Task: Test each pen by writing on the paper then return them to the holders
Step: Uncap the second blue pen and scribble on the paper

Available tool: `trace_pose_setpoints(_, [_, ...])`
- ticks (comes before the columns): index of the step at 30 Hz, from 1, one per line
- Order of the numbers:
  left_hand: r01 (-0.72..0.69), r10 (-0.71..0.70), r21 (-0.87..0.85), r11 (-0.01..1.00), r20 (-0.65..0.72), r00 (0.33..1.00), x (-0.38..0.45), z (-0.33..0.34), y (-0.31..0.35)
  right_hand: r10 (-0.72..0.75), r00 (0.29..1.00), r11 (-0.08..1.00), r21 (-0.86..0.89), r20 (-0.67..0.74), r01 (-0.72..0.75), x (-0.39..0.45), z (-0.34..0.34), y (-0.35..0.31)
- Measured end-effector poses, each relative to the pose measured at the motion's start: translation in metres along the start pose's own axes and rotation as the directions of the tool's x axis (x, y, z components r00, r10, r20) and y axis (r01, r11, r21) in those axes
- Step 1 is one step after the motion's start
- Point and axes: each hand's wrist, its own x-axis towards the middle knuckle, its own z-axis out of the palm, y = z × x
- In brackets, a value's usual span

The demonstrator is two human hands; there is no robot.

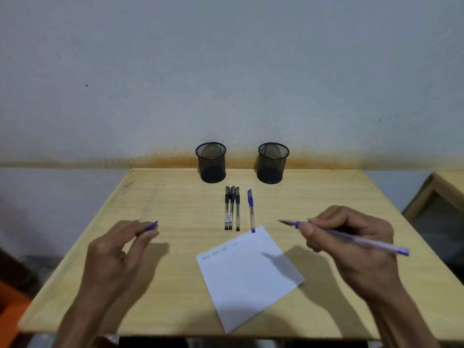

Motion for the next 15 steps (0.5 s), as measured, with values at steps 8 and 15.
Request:
trace_pose_setpoints(8, [0.125,-0.127,0.025,0.992,0.207,0.970,-0.008,0.050,0.007,0.296,0.955,0.953,-0.072,0.025,-0.294,-0.001,0.040,0.052])
trace_pose_setpoints(15, [0.254,-0.271,0.095,0.963,0.278,0.922,-0.006,0.080,-0.008,0.377,0.926,0.919,-0.125,-0.010,-0.375,-0.009,0.047,0.074])
